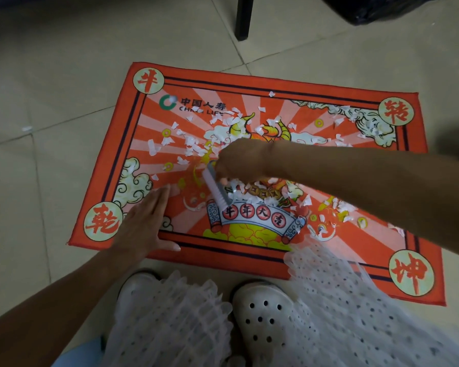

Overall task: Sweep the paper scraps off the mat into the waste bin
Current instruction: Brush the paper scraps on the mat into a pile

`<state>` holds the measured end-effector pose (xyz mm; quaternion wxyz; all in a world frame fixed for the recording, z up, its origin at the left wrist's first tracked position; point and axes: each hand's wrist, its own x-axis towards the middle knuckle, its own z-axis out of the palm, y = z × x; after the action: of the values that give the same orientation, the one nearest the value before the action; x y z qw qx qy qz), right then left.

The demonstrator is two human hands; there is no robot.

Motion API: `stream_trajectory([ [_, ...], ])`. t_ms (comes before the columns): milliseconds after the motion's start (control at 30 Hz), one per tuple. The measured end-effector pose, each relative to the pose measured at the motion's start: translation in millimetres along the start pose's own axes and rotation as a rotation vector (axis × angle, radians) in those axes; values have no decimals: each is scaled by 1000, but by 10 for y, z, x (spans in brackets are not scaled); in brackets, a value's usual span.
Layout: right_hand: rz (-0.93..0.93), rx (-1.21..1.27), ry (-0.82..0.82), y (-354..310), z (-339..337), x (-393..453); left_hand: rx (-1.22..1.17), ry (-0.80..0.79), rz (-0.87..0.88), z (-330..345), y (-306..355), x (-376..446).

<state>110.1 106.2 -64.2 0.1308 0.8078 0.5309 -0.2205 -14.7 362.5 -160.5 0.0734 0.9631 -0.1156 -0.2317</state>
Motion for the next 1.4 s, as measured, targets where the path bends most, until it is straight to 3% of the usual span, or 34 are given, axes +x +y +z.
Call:
stream_trajectory([
  [300,64,-101,6,389,-153,-160,-17,15,-6,15,-8,2],
  [533,-33,-31,164,-85,-202,172,-60,44,-19,21,36,69],
  [633,-59,-81,109,-156,-182,213,-29,66,-8,67,81,113],
  [800,48,-25,-6,85,-117,-30,-19,62,0,128,82,151],
  [1000,93,-39,-24,436,16,-218,-31,63,14,144,62,144],
  [1167,67,10,111,446,-78,-185,-14,67,10,96,72,125],
  [1400,10,73,235,-202,-129,326,-112,72,-45,50,64,156],
])
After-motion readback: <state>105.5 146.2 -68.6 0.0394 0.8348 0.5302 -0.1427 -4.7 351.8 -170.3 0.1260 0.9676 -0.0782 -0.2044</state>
